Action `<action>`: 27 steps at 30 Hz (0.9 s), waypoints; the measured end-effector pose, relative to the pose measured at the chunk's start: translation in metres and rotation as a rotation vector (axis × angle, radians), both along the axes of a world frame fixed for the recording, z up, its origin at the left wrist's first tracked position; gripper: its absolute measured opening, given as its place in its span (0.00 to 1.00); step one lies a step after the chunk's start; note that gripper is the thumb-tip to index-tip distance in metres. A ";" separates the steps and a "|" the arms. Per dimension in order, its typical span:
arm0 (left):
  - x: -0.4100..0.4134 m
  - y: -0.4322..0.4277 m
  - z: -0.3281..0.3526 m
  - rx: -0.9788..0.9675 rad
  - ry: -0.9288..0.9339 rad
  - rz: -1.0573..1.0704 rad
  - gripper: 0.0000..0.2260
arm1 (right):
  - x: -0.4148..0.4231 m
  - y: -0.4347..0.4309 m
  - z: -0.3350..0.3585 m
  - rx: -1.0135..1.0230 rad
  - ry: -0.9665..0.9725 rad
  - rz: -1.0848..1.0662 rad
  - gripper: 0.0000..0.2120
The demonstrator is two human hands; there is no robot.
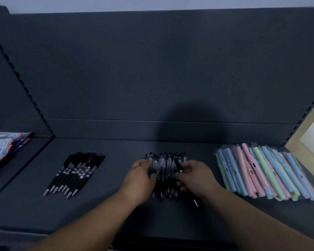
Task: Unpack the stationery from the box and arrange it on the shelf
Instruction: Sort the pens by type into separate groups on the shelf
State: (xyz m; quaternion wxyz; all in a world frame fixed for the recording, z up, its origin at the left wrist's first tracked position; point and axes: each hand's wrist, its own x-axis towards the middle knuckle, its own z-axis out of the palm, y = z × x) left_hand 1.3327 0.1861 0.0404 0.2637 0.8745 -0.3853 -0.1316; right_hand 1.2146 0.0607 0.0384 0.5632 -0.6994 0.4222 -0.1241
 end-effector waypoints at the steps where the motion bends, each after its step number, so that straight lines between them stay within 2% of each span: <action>1: -0.001 0.001 -0.002 0.008 -0.005 -0.021 0.20 | 0.001 0.000 0.000 -0.013 0.004 0.006 0.16; 8: -0.001 0.007 -0.005 -0.072 -0.091 -0.102 0.18 | 0.008 0.004 0.002 -0.019 -0.015 -0.034 0.15; 13: 0.000 0.006 -0.001 -0.031 -0.040 -0.301 0.28 | 0.004 0.005 0.002 0.003 -0.024 -0.095 0.13; 18: -0.003 0.006 -0.007 0.121 -0.121 -0.433 0.41 | -0.003 0.000 0.005 0.007 -0.050 -0.117 0.11; 21: -0.001 0.007 -0.008 0.169 -0.175 -0.411 0.45 | 0.002 0.002 0.012 -0.001 -0.079 -0.100 0.06; 23: 0.003 0.010 -0.005 0.122 -0.144 -0.375 0.45 | 0.011 0.007 0.019 -0.008 -0.088 -0.063 0.04; 27: 0.021 0.033 -0.001 -0.068 -0.138 -0.189 0.36 | 0.036 0.019 0.032 -0.155 -0.024 0.060 0.10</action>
